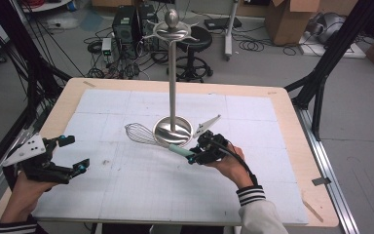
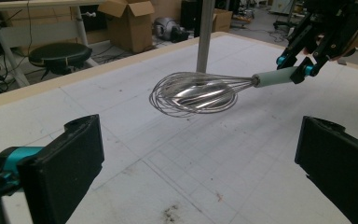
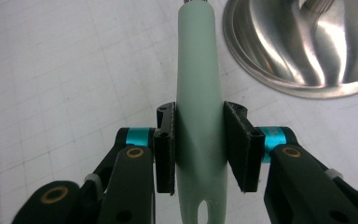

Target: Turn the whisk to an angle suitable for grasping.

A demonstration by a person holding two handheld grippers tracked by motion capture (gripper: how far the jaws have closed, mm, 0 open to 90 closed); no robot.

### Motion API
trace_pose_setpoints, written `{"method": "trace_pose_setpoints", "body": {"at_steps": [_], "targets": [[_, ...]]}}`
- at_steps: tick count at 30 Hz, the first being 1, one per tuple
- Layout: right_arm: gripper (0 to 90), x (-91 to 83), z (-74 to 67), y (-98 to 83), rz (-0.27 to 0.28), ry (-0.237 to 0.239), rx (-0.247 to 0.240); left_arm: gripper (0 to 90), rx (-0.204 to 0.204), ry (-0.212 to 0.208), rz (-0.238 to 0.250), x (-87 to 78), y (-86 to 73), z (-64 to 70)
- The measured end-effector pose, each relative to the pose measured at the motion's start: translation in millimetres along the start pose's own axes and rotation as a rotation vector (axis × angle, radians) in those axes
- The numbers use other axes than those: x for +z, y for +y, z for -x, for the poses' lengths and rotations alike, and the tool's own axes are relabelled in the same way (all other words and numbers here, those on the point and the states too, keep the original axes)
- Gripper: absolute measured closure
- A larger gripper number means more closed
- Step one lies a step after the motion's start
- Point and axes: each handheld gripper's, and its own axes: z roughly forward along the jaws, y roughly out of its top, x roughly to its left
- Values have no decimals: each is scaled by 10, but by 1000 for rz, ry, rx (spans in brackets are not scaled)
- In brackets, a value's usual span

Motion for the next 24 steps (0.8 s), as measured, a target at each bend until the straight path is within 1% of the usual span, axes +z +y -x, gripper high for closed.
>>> {"method": "trace_pose_setpoints", "body": {"at_steps": [3,5,6,7,8,9,10,11,12,13,14,15,19,20,21,22,24], "targets": [[664,-31,-21,1,14,1,-12,17,3,0,1,-9,7,-1],[664,-56,-43,3,31,6,-35,17,6,-1,1,-16,13,-2],[664,-65,-59,5,34,17,-40,17,6,-1,2,-20,17,0],[664,-71,-97,12,40,23,-68,17,5,-5,5,-22,22,3],[664,-71,-97,12,40,23,-68,17,8,-8,5,-28,27,4],[664,-72,-121,19,36,29,-77,17,9,-13,5,-32,33,7],[664,-61,-166,32,32,38,-108,17,11,-18,6,-33,39,10],[664,-53,-192,42,31,43,-119,17,14,-19,6,-39,45,13],[664,-53,-192,42,31,43,-119,17,17,-24,8,-40,50,15],[664,-36,-236,59,32,44,-141,17,19,-32,10,-42,54,20],[664,-28,-252,67,32,50,-149,17,19,-32,10,-42,54,20],[664,-28,-252,67,32,50,-149,17,20,-37,7,-40,54,21],[663,19,-318,102,28,73,-184,17,23,-45,-3,-27,53,30],[663,36,-329,106,25,80,-193,17,28,-49,-15,-19,54,34],[663,51,-341,110,21,82,-207,17,30,-51,-18,-14,53,39],[663,51,-341,110,21,82,-207,17,30,-51,-18,-14,53,39],[663,98,-381,123,4,80,-228,17,34,-53,-26,-3,55,48]]}}
